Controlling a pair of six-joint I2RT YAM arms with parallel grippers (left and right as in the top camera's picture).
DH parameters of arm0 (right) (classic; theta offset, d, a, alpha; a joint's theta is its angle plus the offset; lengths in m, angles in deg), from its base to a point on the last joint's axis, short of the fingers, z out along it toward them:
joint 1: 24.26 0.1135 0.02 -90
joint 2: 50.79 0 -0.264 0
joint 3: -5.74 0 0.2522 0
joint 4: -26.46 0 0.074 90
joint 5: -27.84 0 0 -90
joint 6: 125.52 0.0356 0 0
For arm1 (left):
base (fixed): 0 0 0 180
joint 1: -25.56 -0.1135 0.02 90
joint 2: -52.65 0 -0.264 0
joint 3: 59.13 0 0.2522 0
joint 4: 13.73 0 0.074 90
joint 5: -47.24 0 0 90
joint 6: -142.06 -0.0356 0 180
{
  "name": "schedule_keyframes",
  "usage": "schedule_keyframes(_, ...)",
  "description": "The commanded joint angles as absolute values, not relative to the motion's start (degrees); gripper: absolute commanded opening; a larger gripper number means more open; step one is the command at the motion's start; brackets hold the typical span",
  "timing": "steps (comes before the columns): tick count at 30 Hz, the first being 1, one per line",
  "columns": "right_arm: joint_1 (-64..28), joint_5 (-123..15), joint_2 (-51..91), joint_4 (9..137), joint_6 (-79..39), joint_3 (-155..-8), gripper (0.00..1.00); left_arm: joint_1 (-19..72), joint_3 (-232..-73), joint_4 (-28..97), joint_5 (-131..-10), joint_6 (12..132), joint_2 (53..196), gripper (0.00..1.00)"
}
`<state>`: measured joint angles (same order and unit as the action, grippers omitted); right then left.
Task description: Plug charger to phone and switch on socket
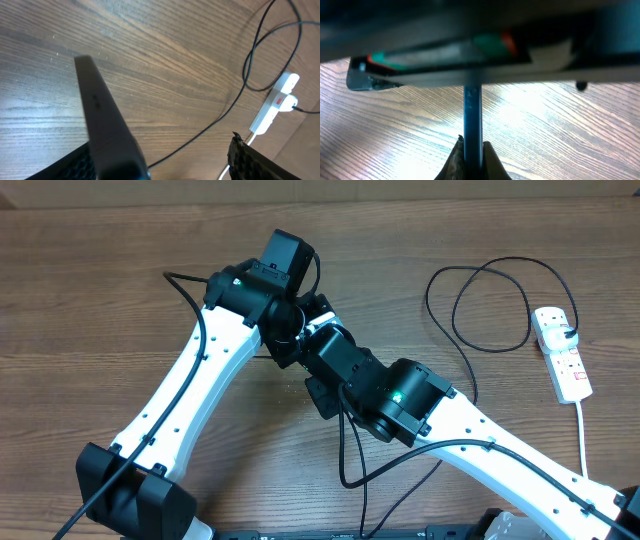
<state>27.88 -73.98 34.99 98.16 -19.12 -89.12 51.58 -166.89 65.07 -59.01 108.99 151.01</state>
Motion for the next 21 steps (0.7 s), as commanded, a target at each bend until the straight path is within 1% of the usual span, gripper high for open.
schedule_keyframes(1,28.8,-69.6,34.9,97.3,-20.1,-89.8,0.04,50.1,-167.7,63.6,-60.4,108.9,149.7,0.75)
schedule_keyframes(14,28.6,-69.6,34.9,97.3,-18.7,-89.8,0.04,43.2,-167.7,60.8,-60.3,108.8,149.7,0.77)
schedule_keyframes(21,25.4,-69.6,35.0,97.2,-16.2,-89.8,0.04,37.1,-167.7,60.8,-60.1,107.7,149.7,0.82)
